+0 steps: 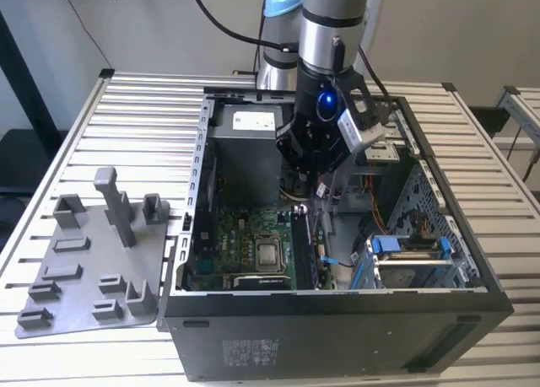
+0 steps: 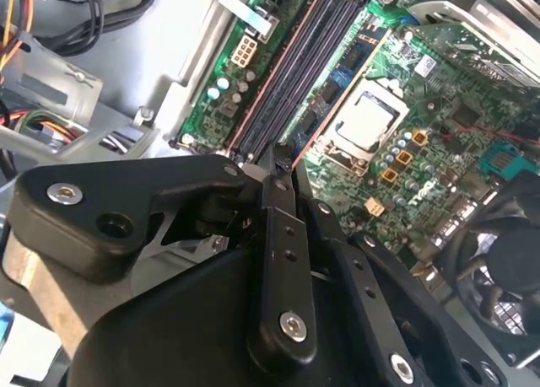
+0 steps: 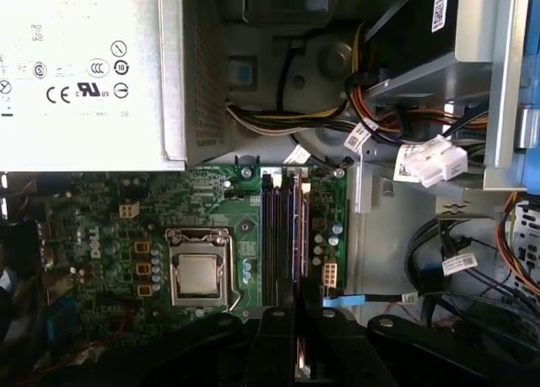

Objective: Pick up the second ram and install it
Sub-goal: 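Insert the second ram into the second slot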

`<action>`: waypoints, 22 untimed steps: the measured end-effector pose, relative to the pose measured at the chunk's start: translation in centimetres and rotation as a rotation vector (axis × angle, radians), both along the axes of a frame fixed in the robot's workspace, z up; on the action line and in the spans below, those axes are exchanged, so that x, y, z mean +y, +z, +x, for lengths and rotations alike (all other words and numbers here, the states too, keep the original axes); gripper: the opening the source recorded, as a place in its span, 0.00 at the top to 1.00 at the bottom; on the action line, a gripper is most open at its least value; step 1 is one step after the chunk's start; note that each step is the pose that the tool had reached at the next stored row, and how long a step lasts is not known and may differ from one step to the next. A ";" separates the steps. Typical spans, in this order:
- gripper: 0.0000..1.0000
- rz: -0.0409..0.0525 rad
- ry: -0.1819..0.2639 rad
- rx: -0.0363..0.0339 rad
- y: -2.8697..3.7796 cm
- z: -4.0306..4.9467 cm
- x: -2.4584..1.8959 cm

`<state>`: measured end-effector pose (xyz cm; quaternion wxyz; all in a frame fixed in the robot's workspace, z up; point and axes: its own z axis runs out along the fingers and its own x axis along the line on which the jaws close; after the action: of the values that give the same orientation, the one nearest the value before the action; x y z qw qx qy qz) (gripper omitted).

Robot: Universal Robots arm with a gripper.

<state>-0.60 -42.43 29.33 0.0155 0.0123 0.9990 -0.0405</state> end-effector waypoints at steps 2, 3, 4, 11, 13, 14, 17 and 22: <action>0.86 0.0001 0.001 0.0000 -0.37 -0.02 -0.06; 0.86 0.0006 0.003 0.0000 -0.55 -0.09 -0.08; 0.86 0.0012 0.005 0.0000 -0.72 -0.19 -0.10; 0.86 0.0031 0.013 -0.0001 -1.98 -0.62 -0.26; 0.86 0.0037 0.013 0.0001 -2.33 -0.75 -0.44; 0.86 0.0042 0.013 0.0000 -2.51 -0.83 -0.55; 0.86 0.0061 0.013 -0.0001 -3.06 -0.97 -0.96; 0.86 0.0075 0.008 -0.0002 -3.98 -0.99 -1.56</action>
<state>-1.59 -43.99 25.36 0.0157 0.0082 0.9992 -0.0367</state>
